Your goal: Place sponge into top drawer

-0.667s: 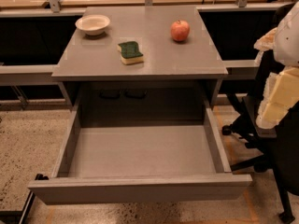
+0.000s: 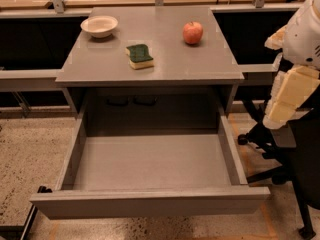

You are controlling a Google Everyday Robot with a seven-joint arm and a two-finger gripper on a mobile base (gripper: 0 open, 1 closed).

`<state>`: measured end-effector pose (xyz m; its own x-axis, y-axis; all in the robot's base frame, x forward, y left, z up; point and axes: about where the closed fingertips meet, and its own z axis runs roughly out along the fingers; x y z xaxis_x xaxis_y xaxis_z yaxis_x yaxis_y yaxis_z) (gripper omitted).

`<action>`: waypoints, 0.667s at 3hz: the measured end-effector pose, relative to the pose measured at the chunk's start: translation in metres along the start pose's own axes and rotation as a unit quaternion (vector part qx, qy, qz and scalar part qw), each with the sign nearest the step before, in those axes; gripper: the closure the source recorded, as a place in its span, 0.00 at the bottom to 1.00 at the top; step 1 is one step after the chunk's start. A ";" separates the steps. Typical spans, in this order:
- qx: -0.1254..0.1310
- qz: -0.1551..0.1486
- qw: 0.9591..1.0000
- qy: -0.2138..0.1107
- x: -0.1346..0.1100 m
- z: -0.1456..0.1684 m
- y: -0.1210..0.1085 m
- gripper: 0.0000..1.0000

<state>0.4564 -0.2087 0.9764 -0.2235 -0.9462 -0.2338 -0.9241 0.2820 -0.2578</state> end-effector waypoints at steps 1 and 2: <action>-0.001 0.001 0.999 -0.032 -0.029 0.013 -0.022 0.00; -0.001 0.001 0.999 -0.036 -0.032 0.015 -0.025 0.00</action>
Offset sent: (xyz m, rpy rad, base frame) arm 0.0287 0.0214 0.0006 0.0562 -0.0160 0.0138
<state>0.4917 -0.1830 0.9764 -0.2018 -0.9320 -0.3013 -0.9247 0.2827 -0.2551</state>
